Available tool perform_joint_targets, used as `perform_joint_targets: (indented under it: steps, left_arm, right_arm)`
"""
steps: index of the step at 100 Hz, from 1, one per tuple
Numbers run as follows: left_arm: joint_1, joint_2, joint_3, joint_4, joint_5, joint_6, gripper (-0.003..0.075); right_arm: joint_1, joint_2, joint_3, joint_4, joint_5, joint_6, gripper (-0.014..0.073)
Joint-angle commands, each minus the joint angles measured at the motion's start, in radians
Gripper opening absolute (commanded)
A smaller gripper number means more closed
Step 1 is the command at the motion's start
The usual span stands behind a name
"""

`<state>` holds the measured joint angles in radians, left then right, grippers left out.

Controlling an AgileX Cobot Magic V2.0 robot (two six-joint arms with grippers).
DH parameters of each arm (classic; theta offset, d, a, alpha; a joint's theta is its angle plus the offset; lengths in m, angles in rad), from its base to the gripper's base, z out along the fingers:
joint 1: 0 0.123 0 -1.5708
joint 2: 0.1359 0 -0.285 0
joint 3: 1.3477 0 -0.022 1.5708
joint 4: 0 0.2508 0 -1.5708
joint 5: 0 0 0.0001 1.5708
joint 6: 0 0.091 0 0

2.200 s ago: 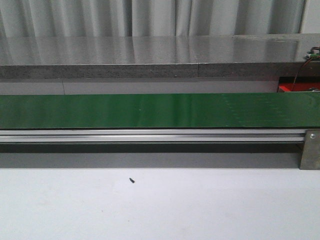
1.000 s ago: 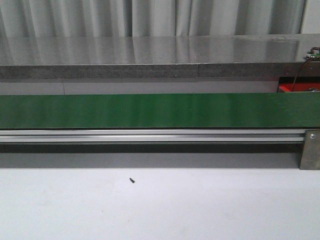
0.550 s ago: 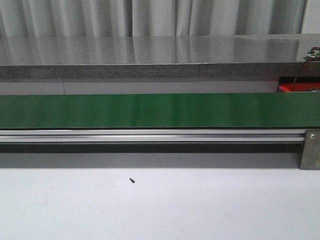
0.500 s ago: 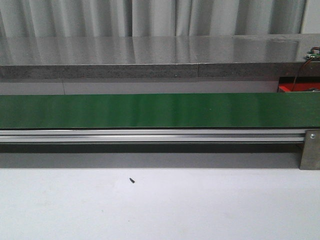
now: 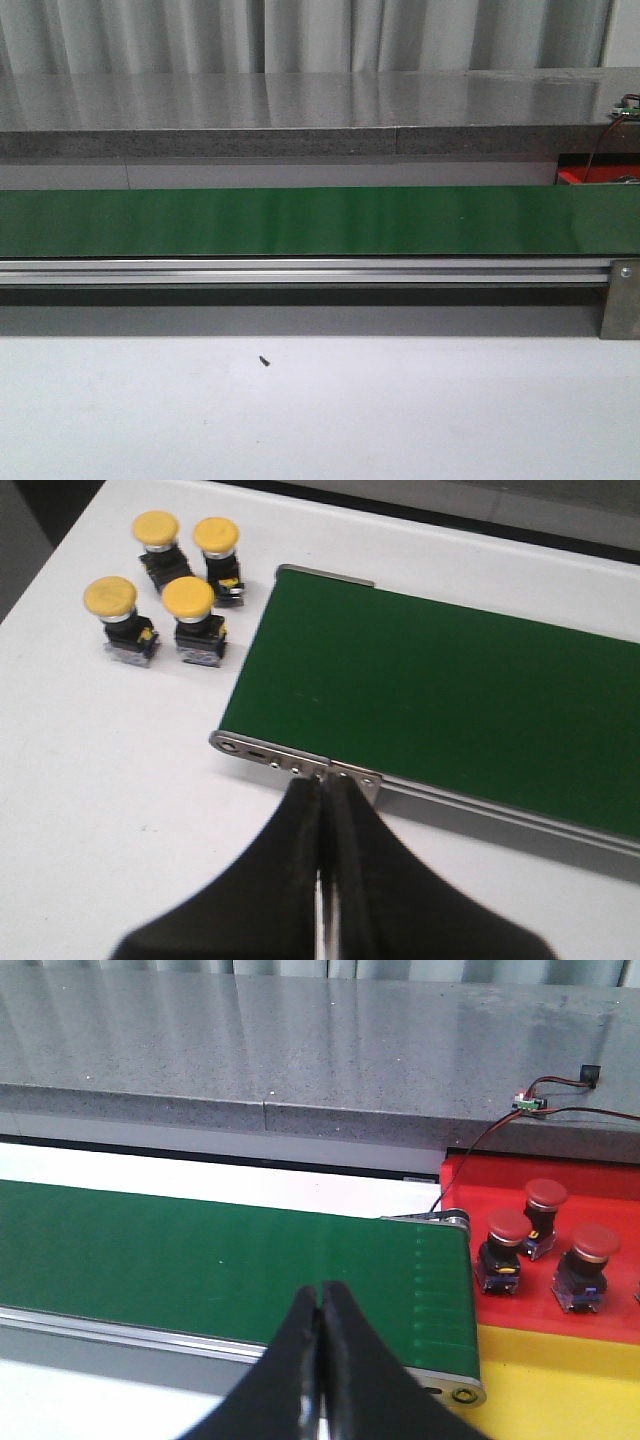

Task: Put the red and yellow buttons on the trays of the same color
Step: 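Move the left gripper over the yellow push-buttons and grasp one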

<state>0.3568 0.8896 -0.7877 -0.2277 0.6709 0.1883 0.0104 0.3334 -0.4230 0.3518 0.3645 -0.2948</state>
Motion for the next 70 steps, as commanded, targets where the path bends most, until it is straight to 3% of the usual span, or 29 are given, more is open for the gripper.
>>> perform_joint_targets:
  steps: [1, 22, 33, 45, 52, 70]
  left_arm:
    - [0.035, 0.044, -0.041, -0.016, -0.121, -0.026, -0.002]
    - [0.113, 0.224, -0.144, -0.027, -0.105, -0.054, 0.0015]
    - [0.12, 0.316, -0.209, -0.029, -0.105, -0.054, 0.0178]
    - [0.12, 0.419, -0.278, -0.029, -0.122, -0.054, 0.0491]
    - [0.12, 0.484, -0.322, -0.029, -0.11, -0.055, 0.0607]
    - [0.12, 0.647, -0.435, -0.037, -0.07, -0.12, 0.0638]
  right_arm:
    - [0.001, 0.003, -0.025, 0.009, -0.069, -0.009, -0.0068]
    - [0.001, 0.003, -0.025, 0.009, -0.069, -0.009, -0.0068]
    - [0.001, 0.003, -0.025, 0.009, -0.069, -0.009, -0.0068]
    - [0.001, 0.003, -0.025, 0.009, -0.069, -0.009, -0.0068]
    - [0.001, 0.003, -0.025, 0.009, -0.069, -0.009, -0.0068]
    - [0.001, 0.003, -0.025, 0.009, -0.069, -0.009, -0.0068]
